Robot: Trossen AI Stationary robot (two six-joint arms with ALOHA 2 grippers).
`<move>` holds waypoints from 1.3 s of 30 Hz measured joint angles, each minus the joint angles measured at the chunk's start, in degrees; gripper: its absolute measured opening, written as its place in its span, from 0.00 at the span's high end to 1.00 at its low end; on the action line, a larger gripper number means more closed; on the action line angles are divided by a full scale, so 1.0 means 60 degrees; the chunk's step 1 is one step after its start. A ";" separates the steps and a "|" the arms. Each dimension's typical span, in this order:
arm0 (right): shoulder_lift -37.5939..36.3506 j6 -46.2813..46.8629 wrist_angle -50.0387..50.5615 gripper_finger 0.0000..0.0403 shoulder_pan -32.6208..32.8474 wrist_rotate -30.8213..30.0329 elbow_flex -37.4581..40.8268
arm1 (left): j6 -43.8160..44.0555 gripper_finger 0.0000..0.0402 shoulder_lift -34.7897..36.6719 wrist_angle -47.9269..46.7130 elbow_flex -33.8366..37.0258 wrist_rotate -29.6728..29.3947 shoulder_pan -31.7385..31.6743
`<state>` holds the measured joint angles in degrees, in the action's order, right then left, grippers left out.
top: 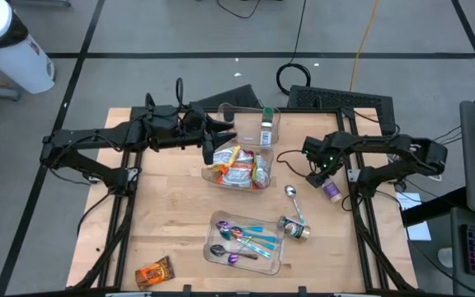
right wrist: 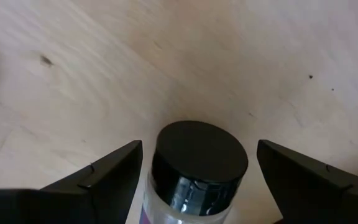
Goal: Pick & Place Food Item
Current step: Put the violet seasoning bottle into the top transparent bin
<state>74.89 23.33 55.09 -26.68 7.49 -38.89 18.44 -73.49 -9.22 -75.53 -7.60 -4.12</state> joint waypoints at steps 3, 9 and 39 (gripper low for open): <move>0.0121 -0.0001 0.0004 0.27 0.0000 0.0004 0.0000 | 0.0000 0.59 0.0000 -0.0090 0.0000 0.0000 0.0000; 0.0157 -0.0011 0.0059 0.44 0.0000 0.0033 0.0000 | -0.0004 0.59 0.0000 -0.0093 0.0000 0.0000 0.0000; -0.4271 0.3043 -0.7438 0.52 0.0154 0.1889 -0.1515 | 0.0571 0.59 -0.0185 -0.0024 0.0000 0.0217 -0.0004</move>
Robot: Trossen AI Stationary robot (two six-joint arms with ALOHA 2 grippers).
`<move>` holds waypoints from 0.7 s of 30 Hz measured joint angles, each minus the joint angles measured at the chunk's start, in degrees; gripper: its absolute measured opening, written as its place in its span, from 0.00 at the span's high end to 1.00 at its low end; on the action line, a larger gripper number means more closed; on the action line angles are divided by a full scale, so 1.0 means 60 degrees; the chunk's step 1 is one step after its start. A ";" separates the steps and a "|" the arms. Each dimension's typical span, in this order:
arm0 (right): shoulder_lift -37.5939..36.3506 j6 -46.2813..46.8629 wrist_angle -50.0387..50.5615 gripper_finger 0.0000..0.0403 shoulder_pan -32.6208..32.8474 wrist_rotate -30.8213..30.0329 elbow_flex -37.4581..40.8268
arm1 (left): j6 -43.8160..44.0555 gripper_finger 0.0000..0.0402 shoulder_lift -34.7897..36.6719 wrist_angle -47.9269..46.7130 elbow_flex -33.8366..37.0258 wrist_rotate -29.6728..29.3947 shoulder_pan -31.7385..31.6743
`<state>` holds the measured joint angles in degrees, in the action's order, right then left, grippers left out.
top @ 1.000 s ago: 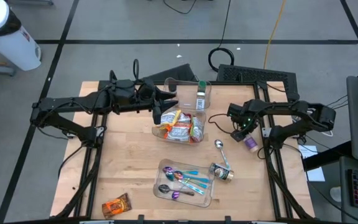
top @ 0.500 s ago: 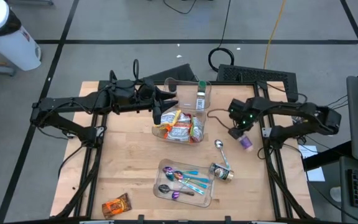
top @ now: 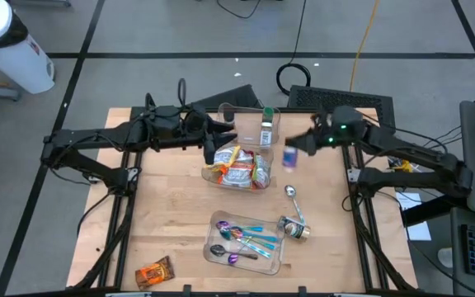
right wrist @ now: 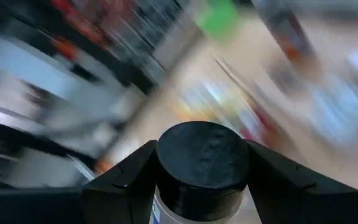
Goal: Pick & Place Food Item
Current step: Put the violet seasoning bottle into the top transparent bin
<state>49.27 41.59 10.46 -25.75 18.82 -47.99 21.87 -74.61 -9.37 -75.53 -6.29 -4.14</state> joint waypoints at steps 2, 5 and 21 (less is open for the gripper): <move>-0.0012 0.0102 -0.1550 0.52 0.0186 -0.0425 -0.0004 | 0.0221 0.59 -0.0257 0.0023 0.0007 0.0512 -0.0054; 0.0208 0.0206 -0.3235 0.52 0.0471 -0.0861 -0.0018 | 0.0630 0.59 -0.0775 0.0485 0.0007 0.1503 -0.0161; 0.1910 0.0203 -0.5778 0.52 0.1811 -0.0877 -0.0002 | 0.2124 0.59 -0.2635 0.2229 0.0007 0.3313 -0.0710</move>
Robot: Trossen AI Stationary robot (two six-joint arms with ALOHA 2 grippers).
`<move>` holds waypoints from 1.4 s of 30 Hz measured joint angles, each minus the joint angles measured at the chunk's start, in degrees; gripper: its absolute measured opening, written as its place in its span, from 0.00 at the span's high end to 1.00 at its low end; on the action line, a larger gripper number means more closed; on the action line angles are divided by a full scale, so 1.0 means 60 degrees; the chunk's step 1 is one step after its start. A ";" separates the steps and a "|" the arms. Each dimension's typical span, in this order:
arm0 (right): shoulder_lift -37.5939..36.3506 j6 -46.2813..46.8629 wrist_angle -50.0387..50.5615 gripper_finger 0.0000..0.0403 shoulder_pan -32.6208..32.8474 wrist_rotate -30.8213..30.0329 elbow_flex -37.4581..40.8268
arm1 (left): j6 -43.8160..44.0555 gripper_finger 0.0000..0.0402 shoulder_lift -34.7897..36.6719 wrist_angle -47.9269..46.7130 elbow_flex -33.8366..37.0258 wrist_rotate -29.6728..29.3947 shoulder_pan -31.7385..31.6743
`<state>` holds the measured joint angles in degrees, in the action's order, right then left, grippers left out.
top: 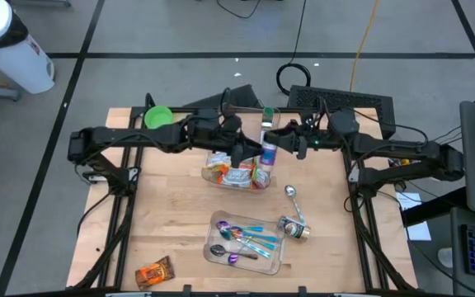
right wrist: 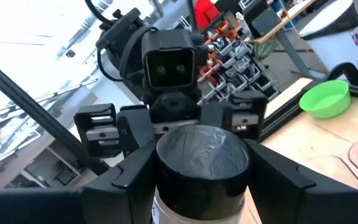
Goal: Pick & Place Food Item
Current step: Put the violet seasoning bottle into the top transparent bin
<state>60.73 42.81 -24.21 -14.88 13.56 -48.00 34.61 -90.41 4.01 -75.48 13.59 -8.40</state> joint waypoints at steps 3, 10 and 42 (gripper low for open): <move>0.0092 0.0129 -0.0149 0.52 -0.0002 -0.0006 0.0002 | 0.0017 0.59 -0.0043 0.0041 0.0000 0.0011 0.0002; 0.0092 0.0168 -0.0192 0.52 -0.0002 -0.0053 0.0002 | -0.0178 0.59 -0.0043 0.0032 -0.0004 -0.0252 -0.0003; 0.0081 -0.0007 -0.1502 0.52 0.0002 -0.0933 -0.0009 | 0.0002 0.10 -0.0072 0.0739 -0.0004 0.0153 0.0047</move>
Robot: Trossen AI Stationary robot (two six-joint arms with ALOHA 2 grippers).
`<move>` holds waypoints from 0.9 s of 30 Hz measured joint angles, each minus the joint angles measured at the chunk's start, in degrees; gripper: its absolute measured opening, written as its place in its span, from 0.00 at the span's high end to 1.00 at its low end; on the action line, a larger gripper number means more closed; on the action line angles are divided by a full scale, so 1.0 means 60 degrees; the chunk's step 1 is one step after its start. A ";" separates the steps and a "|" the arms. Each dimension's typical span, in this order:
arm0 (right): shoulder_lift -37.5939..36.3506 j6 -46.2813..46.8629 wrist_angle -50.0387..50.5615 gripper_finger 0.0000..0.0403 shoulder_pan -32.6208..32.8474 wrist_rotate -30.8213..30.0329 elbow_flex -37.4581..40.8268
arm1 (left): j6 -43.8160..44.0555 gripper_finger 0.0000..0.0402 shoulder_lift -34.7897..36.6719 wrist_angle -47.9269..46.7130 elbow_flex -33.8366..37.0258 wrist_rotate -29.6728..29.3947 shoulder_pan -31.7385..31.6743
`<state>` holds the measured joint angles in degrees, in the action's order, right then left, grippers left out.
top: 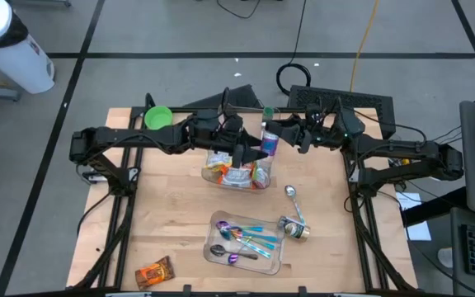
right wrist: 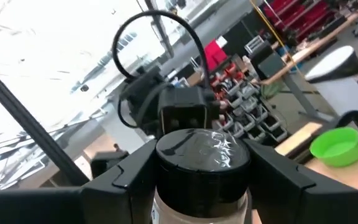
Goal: Pick & Place Food Item
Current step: Put the violet seasoning bottle into the top transparent bin
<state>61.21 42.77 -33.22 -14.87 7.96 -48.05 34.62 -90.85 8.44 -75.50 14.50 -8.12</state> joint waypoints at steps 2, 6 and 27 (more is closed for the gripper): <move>0.0002 -0.0030 -0.0020 0.52 0.0000 -0.0118 -0.0001 | -0.0001 0.10 0.0002 -0.0008 0.0000 -0.0004 0.0000; 0.0036 -0.0062 -0.0453 0.52 0.0000 -0.0203 -0.0001 | -0.0019 0.10 0.0007 -0.0033 0.0000 -0.0109 0.0004; 0.0945 0.0222 -0.1657 0.52 -0.0004 -0.0080 0.0003 | -0.0001 0.35 0.0025 -0.0612 0.0000 -0.0164 -0.0011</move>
<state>66.88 44.10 -43.16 -14.90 7.49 -48.03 34.61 -90.70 4.77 -75.50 13.52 -8.19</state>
